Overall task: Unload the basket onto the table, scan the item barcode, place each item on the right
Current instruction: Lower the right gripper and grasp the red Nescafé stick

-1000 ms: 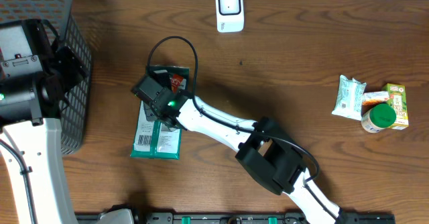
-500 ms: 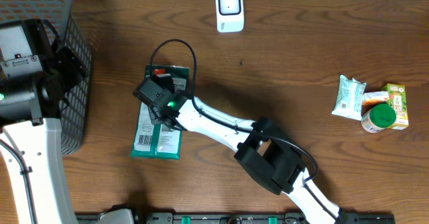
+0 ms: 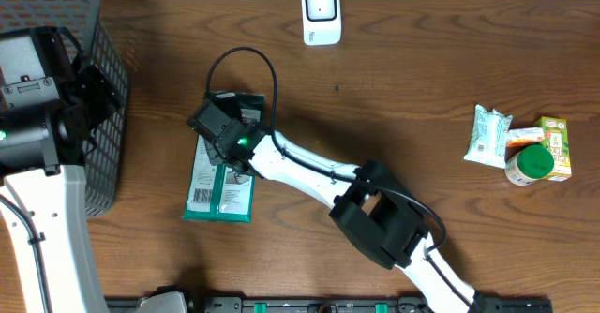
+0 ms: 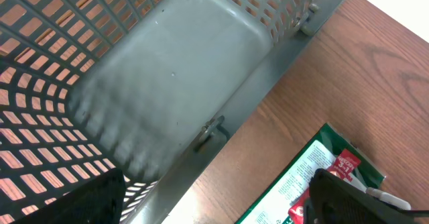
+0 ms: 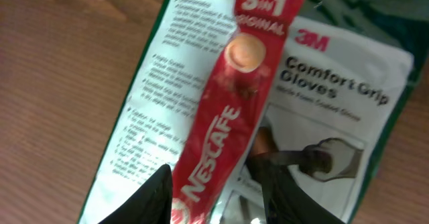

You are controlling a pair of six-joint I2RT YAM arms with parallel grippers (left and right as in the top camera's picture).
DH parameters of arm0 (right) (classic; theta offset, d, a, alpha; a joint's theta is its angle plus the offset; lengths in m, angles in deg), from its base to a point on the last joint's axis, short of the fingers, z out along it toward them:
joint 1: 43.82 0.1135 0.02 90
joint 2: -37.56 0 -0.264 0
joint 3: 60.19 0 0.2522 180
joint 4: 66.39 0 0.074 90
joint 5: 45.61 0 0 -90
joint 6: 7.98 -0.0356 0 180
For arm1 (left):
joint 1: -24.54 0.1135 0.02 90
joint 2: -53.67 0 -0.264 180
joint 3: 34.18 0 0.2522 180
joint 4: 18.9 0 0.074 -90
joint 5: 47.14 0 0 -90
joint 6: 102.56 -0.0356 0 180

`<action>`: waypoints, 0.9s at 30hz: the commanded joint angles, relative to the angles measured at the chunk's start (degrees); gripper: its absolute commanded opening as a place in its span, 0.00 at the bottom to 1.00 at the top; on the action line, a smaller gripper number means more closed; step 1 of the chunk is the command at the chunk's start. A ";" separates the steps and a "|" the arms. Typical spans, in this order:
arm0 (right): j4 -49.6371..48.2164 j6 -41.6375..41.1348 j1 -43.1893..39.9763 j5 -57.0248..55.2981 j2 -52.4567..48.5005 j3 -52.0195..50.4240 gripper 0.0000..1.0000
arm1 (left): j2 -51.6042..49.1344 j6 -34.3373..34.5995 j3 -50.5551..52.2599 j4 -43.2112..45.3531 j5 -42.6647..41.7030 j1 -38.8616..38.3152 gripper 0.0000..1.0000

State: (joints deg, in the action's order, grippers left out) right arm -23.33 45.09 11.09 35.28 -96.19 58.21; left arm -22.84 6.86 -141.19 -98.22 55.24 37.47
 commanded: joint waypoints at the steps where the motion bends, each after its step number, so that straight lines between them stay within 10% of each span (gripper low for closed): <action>1: -0.15 -0.35 -0.70 -1.38 -1.44 0.61 0.38 | -0.22 -0.50 -0.39 0.02 0.72 0.17 0.88; 22: -1.09 -4.59 -0.57 -1.36 -4.09 0.50 0.28 | -0.22 -0.50 -0.39 0.00 0.72 0.17 0.88; 27: -1.51 -3.72 -1.09 -1.38 -2.16 0.55 0.09 | -0.22 -0.50 -0.39 0.00 0.72 0.17 0.88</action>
State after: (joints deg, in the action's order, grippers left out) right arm -25.27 41.27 10.50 34.69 -98.18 58.41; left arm -22.84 6.86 -141.19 -98.22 55.24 37.47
